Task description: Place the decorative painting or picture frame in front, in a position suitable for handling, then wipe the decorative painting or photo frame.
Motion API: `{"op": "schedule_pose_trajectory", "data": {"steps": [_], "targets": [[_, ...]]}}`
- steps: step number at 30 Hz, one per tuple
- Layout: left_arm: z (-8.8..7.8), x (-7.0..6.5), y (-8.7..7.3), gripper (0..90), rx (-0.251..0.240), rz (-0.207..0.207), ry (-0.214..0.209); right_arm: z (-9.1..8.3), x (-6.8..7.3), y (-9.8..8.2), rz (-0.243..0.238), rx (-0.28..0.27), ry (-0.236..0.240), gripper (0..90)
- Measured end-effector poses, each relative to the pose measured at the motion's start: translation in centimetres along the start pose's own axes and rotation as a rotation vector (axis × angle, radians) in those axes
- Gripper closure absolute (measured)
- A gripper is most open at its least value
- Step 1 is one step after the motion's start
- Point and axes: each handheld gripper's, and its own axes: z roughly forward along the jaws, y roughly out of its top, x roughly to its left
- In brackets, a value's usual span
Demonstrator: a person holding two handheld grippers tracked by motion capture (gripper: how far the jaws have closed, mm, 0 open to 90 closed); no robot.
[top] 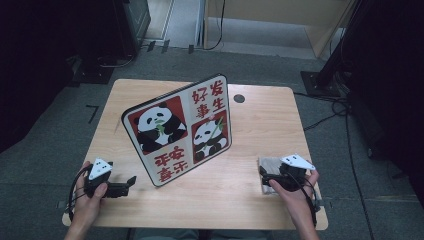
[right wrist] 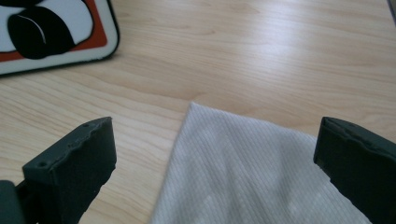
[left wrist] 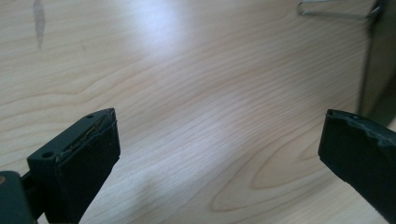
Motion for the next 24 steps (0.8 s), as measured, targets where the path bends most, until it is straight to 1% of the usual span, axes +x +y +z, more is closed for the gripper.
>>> {"op": "schedule_pose_trajectory", "data": {"steps": [1, 3, 4, 5, 6, 9, 12, 13, 16, 19, 22, 24], "targets": [[0.2, 0.0, -0.1, 0.0, 0.012, 0.001, 0.005, -0.1, -0.2, -0.2, -0.001, 0.0, -0.004, 0.0], [0.4, 0.1, -0.3, 0.0, 0.029, 0.003, 0.02, -0.4, -0.7, -0.6, 0.015, 0.004, -0.013, 0.0], [0.5, 0.1, -0.3, 0.0, 0.031, 0.001, 0.022, -0.6, -1.0, -0.8, 0.03, 0.004, -0.019, 0.0], [0.6, 0.2, -0.4, 0.0, 0.041, 0.001, 0.023, -0.7, -1.1, -0.8, 0.033, 0.002, -0.02, 0.0], [0.6, 0.2, -0.4, 0.0, 0.044, -0.001, 0.022, -0.8, -1.4, -1.0, 0.05, -0.003, -0.024, 0.0], [1.0, 0.2, -0.5, 0.0, 0.071, 0.008, 0.031, -1.0, -1.7, -1.4, 0.064, -0.003, -0.027, 0.0], [1.4, 0.3, -0.8, 0.0, 0.089, 0.008, 0.025, -1.1, -1.9, -1.6, 0.063, -0.001, -0.031, 0.0], [1.4, 0.3, -0.8, 0.0, 0.095, 0.01, 0.031, -1.2, -2.0, -1.6, 0.066, -0.002, -0.037, 0.0], [1.6, 0.4, -0.7, 0.0, 0.093, -0.001, 0.031, -1.3, -2.3, -1.6, 0.081, -0.006, -0.041, 0.0], [1.9, 0.3, -0.7, 0.0, 0.11, 0.009, 0.042, -1.2, -2.7, -1.7, 0.088, -0.001, -0.053, 0.0], [2.0, 0.3, -0.8, 0.0, 0.118, 0.011, 0.049, -1.0, -3.1, -2.0, 0.096, 0.014, -0.062, 0.0], [2.1, 0.4, -0.9, 0.0, 0.122, 0.006, 0.046, -0.9, -3.4, -2.1, 0.098, 0.024, -0.06, 0.0]]}}
